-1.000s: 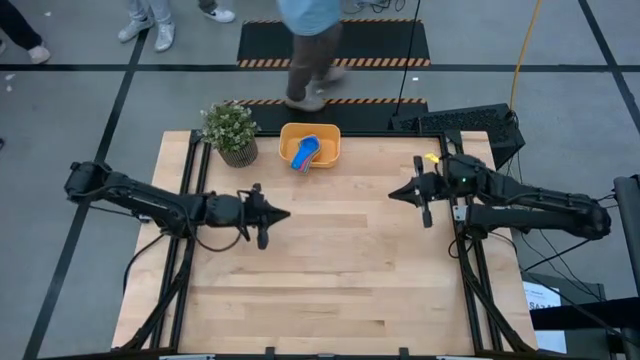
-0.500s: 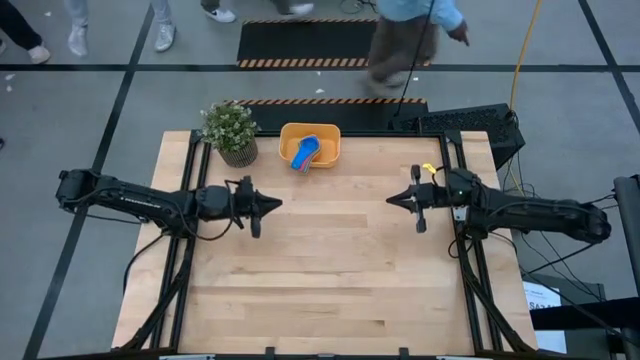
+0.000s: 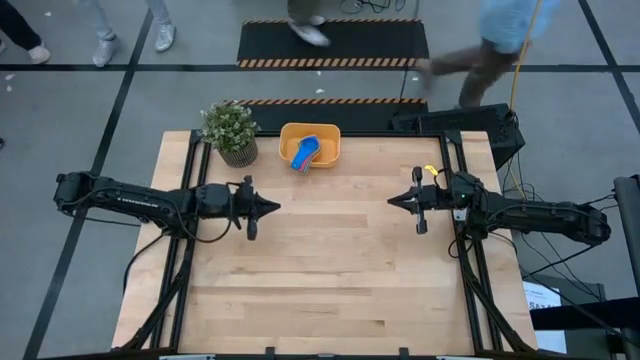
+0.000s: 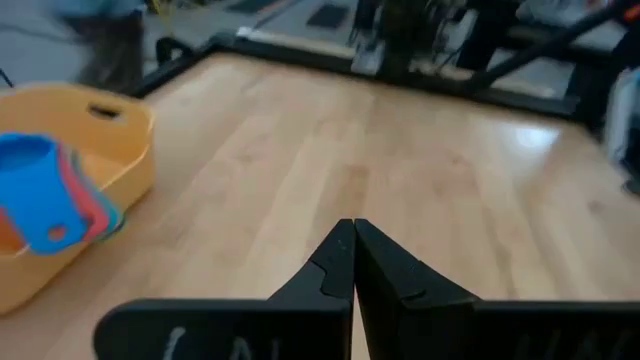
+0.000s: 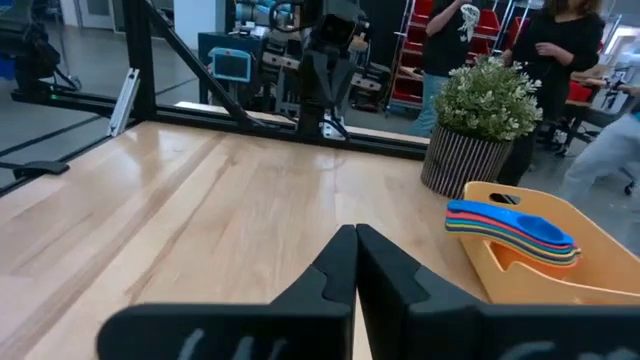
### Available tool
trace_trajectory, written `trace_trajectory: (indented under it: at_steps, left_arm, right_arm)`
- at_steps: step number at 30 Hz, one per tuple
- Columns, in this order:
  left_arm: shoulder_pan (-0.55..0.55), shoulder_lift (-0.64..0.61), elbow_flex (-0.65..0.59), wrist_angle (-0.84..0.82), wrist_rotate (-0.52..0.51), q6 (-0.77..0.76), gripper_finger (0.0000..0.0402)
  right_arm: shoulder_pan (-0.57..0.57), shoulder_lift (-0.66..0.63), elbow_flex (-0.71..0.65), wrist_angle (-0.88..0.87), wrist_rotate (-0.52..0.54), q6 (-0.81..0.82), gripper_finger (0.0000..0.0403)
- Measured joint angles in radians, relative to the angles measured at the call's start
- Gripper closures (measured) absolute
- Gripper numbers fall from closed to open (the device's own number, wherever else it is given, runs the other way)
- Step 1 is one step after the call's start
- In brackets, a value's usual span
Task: Nest measuring cups in basket
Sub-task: Return to Home Position
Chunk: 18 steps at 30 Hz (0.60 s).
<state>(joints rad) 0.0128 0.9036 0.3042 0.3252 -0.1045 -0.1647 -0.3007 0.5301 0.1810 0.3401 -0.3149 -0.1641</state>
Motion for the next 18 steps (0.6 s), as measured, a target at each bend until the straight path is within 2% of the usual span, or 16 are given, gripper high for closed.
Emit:
trace_trajectory:
  at_steps: [3,7,18]
  left_arm:
    - [0.018,-0.002,0.000,-0.051,0.003,0.010,0.0397]
    - [0.047,-0.004,0.000,-0.044,0.061,0.031,0.0399]
    - [0.123,-0.003,-0.001,-0.068,0.143,0.109,0.0399]
  right_arm:
    - [-0.010,0.000,0.000,-0.005,0.000,-0.020,0.0403]
    - [-0.032,0.000,0.000,-0.019,0.000,-0.056,0.0403]
    - [-0.060,-0.004,-0.001,-0.047,-0.001,-0.118,0.0403]
